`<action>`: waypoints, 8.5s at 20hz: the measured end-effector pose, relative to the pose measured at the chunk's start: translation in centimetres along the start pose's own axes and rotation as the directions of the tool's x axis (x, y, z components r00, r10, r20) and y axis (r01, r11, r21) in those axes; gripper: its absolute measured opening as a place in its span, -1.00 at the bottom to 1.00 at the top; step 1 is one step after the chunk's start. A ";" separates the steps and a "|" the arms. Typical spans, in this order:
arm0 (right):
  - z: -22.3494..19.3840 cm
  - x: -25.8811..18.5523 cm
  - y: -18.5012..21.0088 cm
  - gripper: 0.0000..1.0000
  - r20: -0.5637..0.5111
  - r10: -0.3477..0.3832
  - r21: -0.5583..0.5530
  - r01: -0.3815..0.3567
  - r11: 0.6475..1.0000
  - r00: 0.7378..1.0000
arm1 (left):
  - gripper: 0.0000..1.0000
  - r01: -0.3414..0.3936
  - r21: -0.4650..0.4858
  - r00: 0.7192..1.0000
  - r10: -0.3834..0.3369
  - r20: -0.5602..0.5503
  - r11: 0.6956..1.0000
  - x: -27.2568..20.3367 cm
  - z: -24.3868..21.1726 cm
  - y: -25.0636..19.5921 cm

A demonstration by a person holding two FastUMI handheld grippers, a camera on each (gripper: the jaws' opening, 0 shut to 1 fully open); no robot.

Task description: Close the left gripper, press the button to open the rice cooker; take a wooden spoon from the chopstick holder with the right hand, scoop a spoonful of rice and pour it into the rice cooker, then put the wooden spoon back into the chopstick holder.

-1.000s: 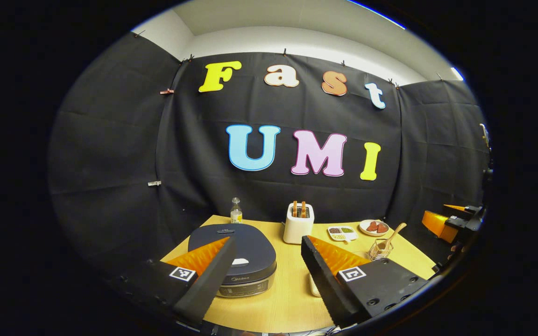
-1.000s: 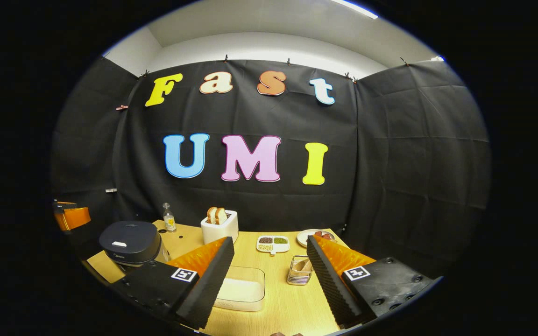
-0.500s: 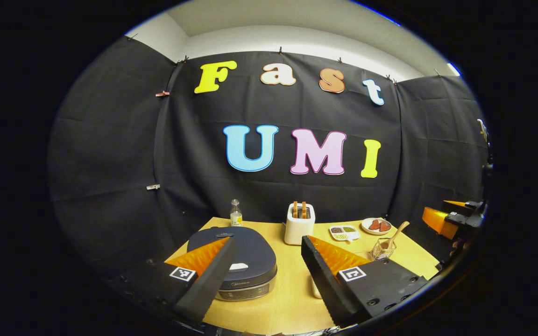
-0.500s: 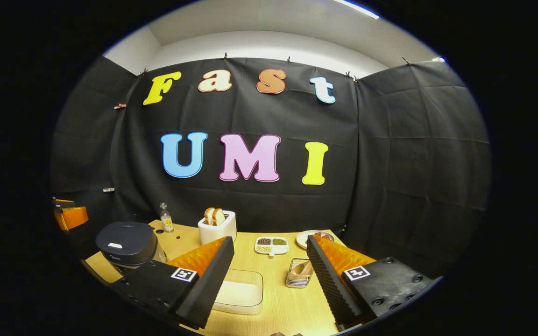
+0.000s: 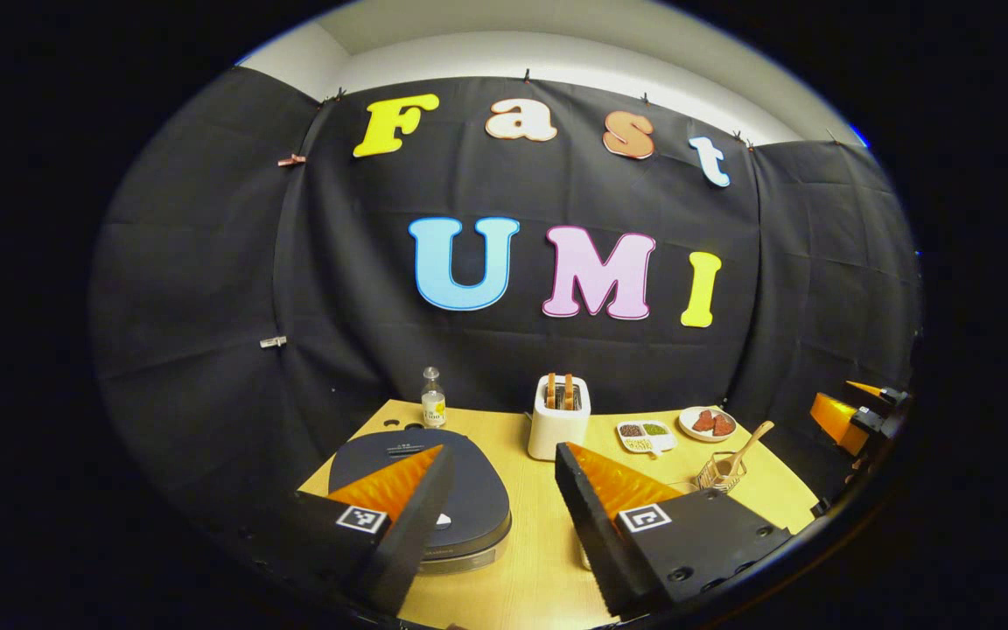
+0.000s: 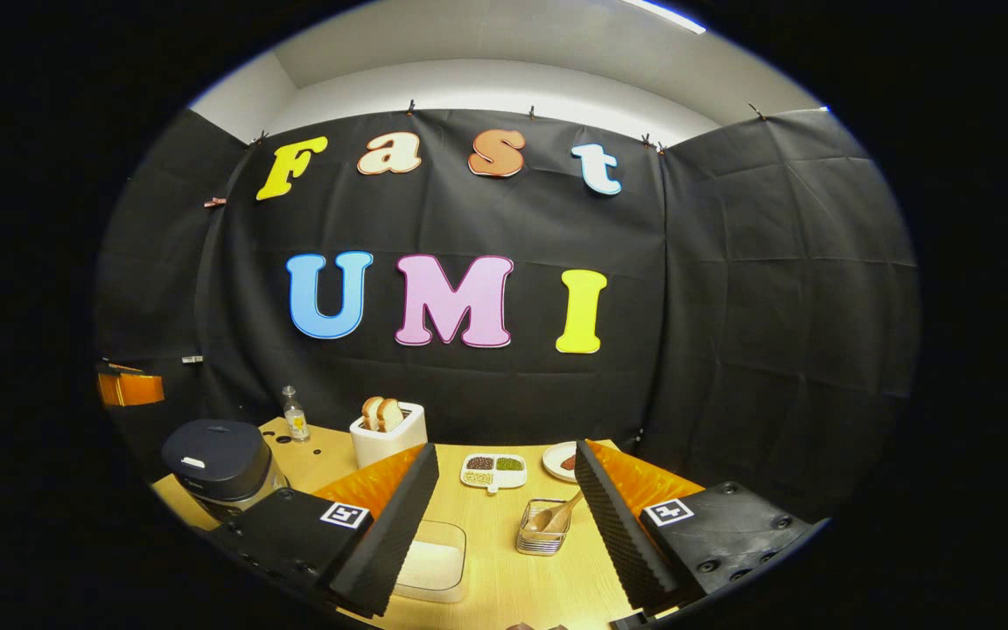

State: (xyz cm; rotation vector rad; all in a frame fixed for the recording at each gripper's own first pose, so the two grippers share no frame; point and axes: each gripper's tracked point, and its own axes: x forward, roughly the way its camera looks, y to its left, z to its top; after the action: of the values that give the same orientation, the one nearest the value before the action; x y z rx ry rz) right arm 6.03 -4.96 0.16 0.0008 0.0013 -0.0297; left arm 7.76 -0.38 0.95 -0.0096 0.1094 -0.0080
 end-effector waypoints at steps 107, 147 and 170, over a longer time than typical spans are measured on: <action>-10.2 16.7 -4.2 -0.72 -0.349 0.066 0.292 0.042 0.956 0.935 | 0.92 -0.183 -0.006 0.951 0.175 -0.253 0.983 -1.8 -15.8 -1.1; -23.7 6.7 17.4 -0.71 -0.541 0.248 0.456 0.033 0.889 0.804 | 0.92 -0.124 -0.088 0.940 0.088 -0.330 0.988 -4.8 -21.1 6.2; -17.8 7.7 9.1 -0.72 -0.467 0.290 0.848 0.329 0.416 0.836 | 0.92 -0.071 -0.102 0.963 0.042 -0.266 0.992 -3.4 -18.1 5.3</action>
State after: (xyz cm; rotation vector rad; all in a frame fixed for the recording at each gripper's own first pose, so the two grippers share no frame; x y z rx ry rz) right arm 13.98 3.91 -17.61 1.1729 0.6002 -0.0528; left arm 2.45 4.75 -16.75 -0.1165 0.3763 0.0540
